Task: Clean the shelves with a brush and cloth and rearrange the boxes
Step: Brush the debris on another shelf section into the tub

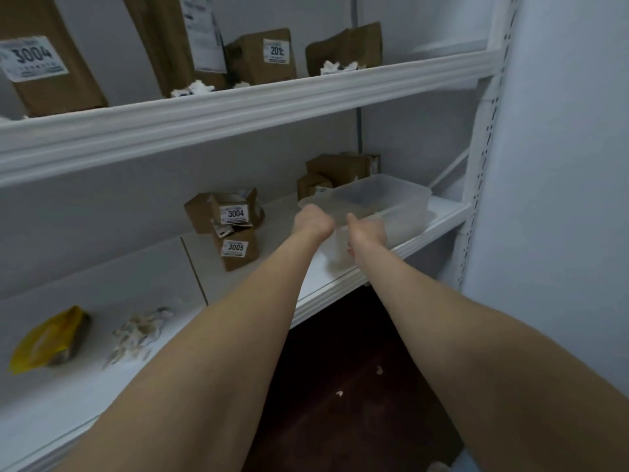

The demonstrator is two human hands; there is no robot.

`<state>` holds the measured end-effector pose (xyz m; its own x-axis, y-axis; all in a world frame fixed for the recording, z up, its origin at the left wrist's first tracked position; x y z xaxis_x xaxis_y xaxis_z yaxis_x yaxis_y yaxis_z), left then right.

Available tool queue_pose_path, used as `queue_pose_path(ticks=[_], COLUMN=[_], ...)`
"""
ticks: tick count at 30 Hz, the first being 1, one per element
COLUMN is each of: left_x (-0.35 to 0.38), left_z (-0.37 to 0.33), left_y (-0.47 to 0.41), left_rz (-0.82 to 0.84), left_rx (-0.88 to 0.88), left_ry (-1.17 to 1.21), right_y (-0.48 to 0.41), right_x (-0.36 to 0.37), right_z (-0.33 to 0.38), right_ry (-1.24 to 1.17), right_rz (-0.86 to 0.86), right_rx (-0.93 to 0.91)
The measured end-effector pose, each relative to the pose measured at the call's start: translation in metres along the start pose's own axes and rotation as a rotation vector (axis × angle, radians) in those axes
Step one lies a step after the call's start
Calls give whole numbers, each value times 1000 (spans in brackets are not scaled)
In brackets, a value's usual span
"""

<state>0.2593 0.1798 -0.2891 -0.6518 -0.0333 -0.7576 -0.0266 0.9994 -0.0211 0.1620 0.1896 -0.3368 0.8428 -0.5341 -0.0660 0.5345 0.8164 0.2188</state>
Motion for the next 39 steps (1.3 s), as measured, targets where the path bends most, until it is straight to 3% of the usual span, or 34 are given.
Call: queue_pose_path(ticks=[5,9,13,19,23,29,35,39], left_x=[18,27,31,24,6,-31,-83,-112], left_z=[-1,4,9,15,22,33,56,76], left_y=[-22,-34,-37,-30,-15,17,55,79], left_rz=[38,78,131,161,176,55,113,162], left_rx=[-125,-207,-223,-235,-284,-262,-258,-259], left_ry=[109,305,347,270,346,480,328,232], right_y=[-26,-38,-44,-33,-14,29,48,60], right_x=[-6,-2,0,0,3,4,-37,-50], right_z=[-7,-7,-9,-7,-16,-12,1,0], right_ry=[-184,-158,-189,-181,-111,-18,85,137], right_rz=[-7,-13,-37,-104,-115,-12,-282,-254], right_rx=[143,173,186,87,31,-55,-71,-105])
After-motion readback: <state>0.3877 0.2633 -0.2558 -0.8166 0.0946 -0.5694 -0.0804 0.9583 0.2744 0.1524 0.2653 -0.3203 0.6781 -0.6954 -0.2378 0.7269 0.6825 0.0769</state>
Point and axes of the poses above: each hand's wrist, its own y-axis away from the middle knuckle, its own x-axis out of the palm, z = x × y, the point moved 2 cm from there along -y, towards the middle knuckle
